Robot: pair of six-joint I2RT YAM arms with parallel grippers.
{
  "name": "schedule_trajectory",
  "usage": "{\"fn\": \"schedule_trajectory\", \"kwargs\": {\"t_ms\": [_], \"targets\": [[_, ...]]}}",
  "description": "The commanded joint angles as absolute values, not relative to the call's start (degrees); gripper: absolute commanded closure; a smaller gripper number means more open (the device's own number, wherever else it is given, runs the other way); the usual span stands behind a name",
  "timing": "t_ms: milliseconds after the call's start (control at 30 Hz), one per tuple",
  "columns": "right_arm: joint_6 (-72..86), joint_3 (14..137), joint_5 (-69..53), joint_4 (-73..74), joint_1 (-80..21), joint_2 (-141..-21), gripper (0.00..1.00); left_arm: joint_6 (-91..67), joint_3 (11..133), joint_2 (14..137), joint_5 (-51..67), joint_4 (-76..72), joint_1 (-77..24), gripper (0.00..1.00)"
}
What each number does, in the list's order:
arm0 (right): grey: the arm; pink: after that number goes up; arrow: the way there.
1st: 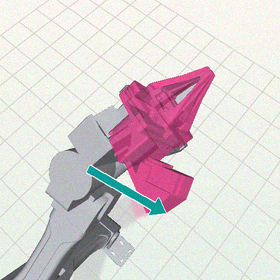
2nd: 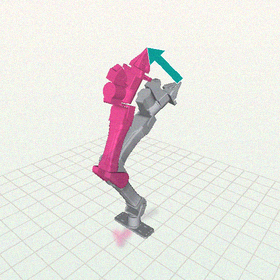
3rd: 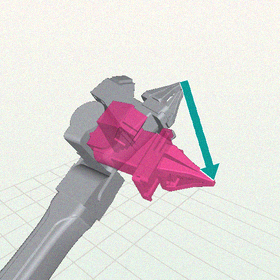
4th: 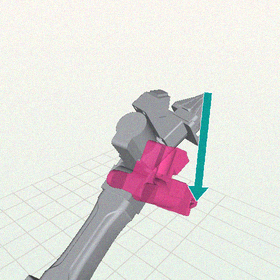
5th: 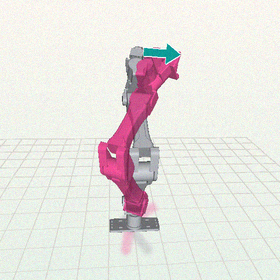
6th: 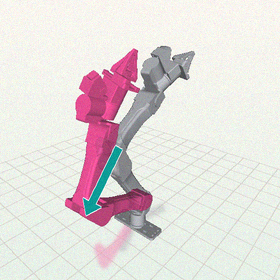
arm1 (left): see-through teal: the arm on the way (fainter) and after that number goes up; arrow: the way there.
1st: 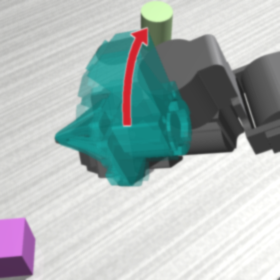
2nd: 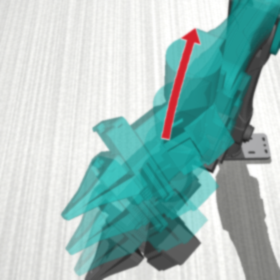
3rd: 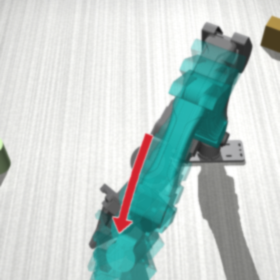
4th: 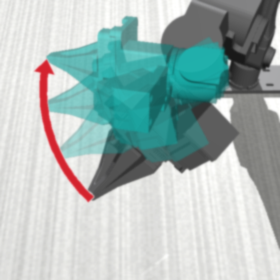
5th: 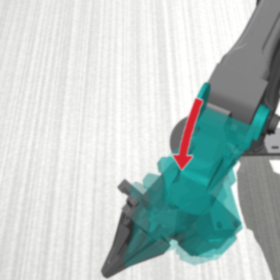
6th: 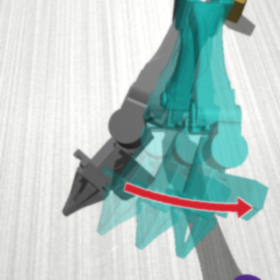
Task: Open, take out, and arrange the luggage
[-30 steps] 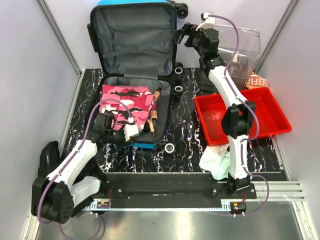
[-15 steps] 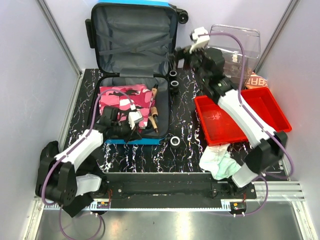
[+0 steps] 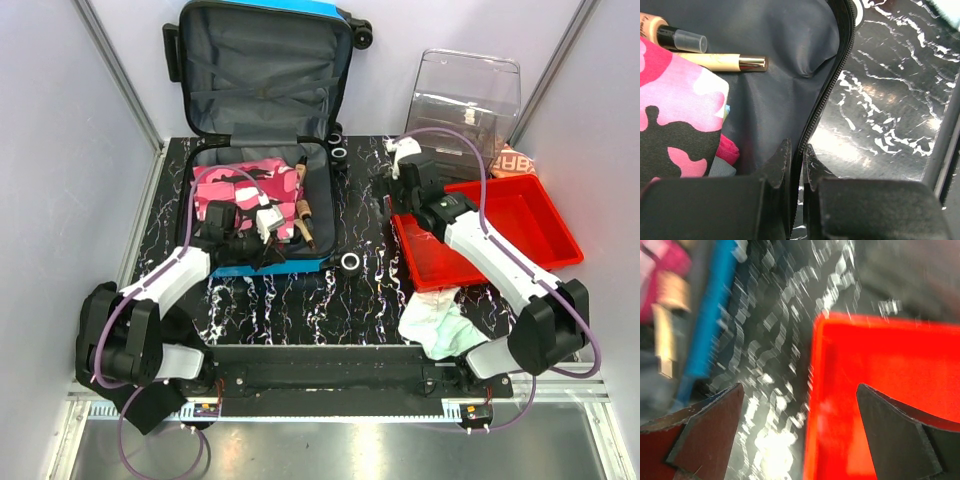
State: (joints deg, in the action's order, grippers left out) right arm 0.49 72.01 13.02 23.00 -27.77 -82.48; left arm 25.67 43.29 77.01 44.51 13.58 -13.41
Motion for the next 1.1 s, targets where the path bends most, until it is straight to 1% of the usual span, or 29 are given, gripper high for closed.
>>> {"fn": "schedule_trajectory", "kwargs": {"t_ms": [0,100,167,267,300,333,367,400,433,467,500,533,567,633,667,767,800,900,1000,1067], "targets": [[2.7,69.2,14.8,28.6,-22.0,-82.0,0.00,31.9,45.4,78.1,27.5,5.9,-6.7,1.00],[3.2,66.7,14.3,28.4,-20.0,-83.3,0.00,35.1,45.1,76.8,28.3,8.3,-6.1,1.00],[3.0,65.9,13.4,28.6,-19.4,-85.8,0.00,35.2,45.1,76.2,28.9,9.4,-6.1,0.95],[2.9,65.8,12.3,28.5,-18.9,-89.9,0.02,34.5,45.2,75.4,28.4,10.2,-6.2,0.92],[3.1,65.9,12.7,28.5,-18.7,-91.0,0.03,34.5,45.2,75.0,28.1,10.3,-6.1,0.89],[3.1,66.1,12.6,28.5,-18.5,-92.7,0.06,34.4,45.1,74.7,28.1,11.0,-6.1,0.86],[3.0,66.2,12.5,28.5,-18.3,-93.4,0.07,34.5,45.0,74.4,28.8,11.3,-6.2,0.83],[3.1,66.3,12.6,28.5,-18.1,-94.4,0.08,34.7,44.8,73.5,29.4,11.8,-6.1,0.74],[3.1,66.4,12.7,28.6,-18.0,-95.1,0.09,34.8,44.3,73.0,29.9,12.2,-6.2,0.69],[3.0,66.4,12.7,28.5,-17.8,-95.4,0.13,34.9,43.9,71.6,30.8,12.3,-6.2,0.66],[3.0,66.5,12.0,28.5,-17.8,-96.4,0.17,35.1,43.6,71.1,31.2,12.3,-6.2,0.59],[3.0,66.6,11.1,28.8,-17.8,-96.7,0.23,35.3,43.0,70.5,31.5,12.4,-6.2,0.56],[3.0,67.0,9.9,28.9,-17.8,-96.9,0.32,35.5,42.8,69.6,32.0,12.5,-6.2,0.54],[3.2,67.1,5.2,28.8,-17.8,-97.4,0.41,35.8,42.6,69.0,32.3,13.2,-6.2,0.50],[3.6,67.1,3.7,28.8,-17.8,-97.6,0.48,35.9,42.7,68.6,32.5,13.4,-6.2,0.48],[6.7,67.5,-0.3,29.5,-17.9,-98.2,0.60,36.4,43.0,68.0,32.9,14.9,-6.2,0.41],[7.8,67.5,-4.7,29.7,-17.9,-97.8,0.65,36.5,42.9,67.9,33.0,15.6,-6.2,0.39],[13.4,65.7,-8.6,28.0,-18.6,-95.6,0.66,36.8,43.0,66.5,34.4,16.4,-6.2,0.33],[18.1,63.3,-8.7,24.2,-22.0,-92.8,0.63,37.5,42.8,65.5,35.3,16.8,-6.2,0.30],[21.4,61.2,-6.8,20.1,-23.7,-91.5,0.64,38.3,42.9,64.8,34.8,17.8,-6.2,0.26]]}}
